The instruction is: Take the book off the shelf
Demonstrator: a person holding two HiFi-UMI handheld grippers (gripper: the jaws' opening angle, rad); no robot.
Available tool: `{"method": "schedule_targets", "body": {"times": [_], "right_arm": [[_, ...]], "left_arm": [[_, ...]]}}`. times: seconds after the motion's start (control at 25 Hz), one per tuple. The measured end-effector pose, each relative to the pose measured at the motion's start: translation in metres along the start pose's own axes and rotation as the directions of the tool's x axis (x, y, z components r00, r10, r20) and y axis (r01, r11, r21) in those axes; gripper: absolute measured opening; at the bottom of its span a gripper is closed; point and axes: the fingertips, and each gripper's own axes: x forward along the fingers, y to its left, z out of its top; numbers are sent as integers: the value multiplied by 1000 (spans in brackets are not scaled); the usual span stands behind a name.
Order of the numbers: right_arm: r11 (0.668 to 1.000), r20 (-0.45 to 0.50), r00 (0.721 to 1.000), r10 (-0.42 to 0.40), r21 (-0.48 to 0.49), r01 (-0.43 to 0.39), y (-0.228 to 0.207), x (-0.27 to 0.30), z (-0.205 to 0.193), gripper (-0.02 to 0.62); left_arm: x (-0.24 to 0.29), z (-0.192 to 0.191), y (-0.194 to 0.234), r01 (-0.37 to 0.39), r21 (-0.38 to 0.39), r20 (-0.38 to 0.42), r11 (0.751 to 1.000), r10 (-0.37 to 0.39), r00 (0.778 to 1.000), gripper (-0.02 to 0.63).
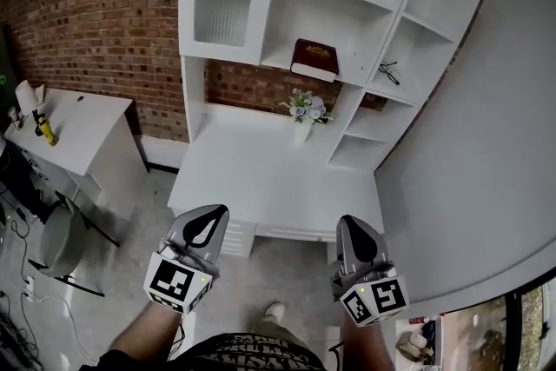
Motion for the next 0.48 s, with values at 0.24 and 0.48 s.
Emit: {"method": "schedule_targets", "body": {"times": [0.24,0.48], "right_arm": [[1000,-11,1000,24,-12,-24,-40,32,-1,15],[999,-26,998,53,-3,-53,-83,60,-3,17]], "left_arm": [[53,-1,0,1,-30,-20,1000,-2,1000,0],[106,-3,-3,-10,-18,-26,1000,10,1000,0]]}}
